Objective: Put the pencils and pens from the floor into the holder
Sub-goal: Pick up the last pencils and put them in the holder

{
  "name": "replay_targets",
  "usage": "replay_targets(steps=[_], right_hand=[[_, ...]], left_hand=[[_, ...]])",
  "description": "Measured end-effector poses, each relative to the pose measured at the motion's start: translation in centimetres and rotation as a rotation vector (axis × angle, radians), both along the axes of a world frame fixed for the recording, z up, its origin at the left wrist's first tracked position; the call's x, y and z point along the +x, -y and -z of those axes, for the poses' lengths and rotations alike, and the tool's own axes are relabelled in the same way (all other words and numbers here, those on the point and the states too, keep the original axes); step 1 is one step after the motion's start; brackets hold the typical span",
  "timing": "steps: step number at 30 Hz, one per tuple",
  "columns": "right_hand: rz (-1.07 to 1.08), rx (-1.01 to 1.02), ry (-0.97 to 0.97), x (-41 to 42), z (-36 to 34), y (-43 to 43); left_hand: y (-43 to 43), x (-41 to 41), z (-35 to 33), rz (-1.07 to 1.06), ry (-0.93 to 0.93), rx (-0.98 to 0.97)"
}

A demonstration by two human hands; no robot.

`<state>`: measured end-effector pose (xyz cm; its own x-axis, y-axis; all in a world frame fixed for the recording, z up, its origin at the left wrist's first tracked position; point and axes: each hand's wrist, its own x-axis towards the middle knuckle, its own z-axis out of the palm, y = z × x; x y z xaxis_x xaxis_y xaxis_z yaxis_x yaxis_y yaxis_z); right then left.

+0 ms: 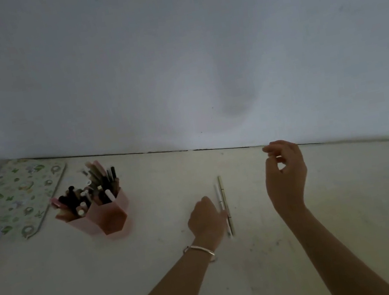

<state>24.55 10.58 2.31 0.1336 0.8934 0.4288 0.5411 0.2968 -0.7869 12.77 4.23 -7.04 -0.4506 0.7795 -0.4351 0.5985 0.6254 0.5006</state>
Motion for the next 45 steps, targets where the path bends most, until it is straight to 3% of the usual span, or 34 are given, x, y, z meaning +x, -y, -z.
replay_targets(steps=[4,6,9,11,14,19,22,25,29,32,37,42,45], right_hand=[[-0.01,-0.045,-0.008,0.2,1.3,0.3],[-0.04,-0.061,0.007,-0.2,1.7,0.7],[-0.048,-0.123,0.017,-0.5,2.1,0.8],[-0.059,-0.236,0.036,-0.9,2.8,0.4],[-0.116,-0.446,0.27,-2.1,5.4,-0.5],[-0.219,-0.643,0.675,-5.3,9.2,0.0],[-0.264,-0.629,0.764,-6.5,9.5,0.8],[-0.312,-0.53,0.466,-8.9,6.0,0.3],[-0.35,-0.14,-0.043,-13.4,-2.8,1.0],[-0.406,0.081,-0.257,-17.1,-6.9,2.9],[-0.449,0.075,-0.367,-20.4,-7.4,5.1],[-0.437,0.068,-0.407,-21.1,-6.5,5.8],[-0.424,0.08,-0.413,-21.4,-6.4,5.9]], left_hand=[[-0.4,0.7,-0.3,0.153,-0.263,0.013],[-0.6,0.5,-0.6,0.218,-0.302,0.002],[-1.4,-1.7,-3.7,0.079,-0.086,0.106],[-1.8,-3.9,-7.3,-0.075,0.088,0.345],[-1.6,-6.6,-12.9,-0.156,0.177,0.671],[-0.2,-9.0,-15.0,-0.108,0.178,0.749],[0.9,-10.0,-14.6,-0.119,0.179,0.743],[2.4,-13.1,-15.5,-0.11,0.074,0.787],[4.4,-19.1,-16.5,-0.211,-0.04,0.849],[5.6,-22.2,-15.8,-0.28,-0.06,0.832],[6.6,-23.7,-12.9,-0.218,-0.209,0.796],[7.3,-23.6,-10.3,0.004,-0.453,0.556],[7.7,-23.7,-10.0,0.008,-0.629,0.594]])
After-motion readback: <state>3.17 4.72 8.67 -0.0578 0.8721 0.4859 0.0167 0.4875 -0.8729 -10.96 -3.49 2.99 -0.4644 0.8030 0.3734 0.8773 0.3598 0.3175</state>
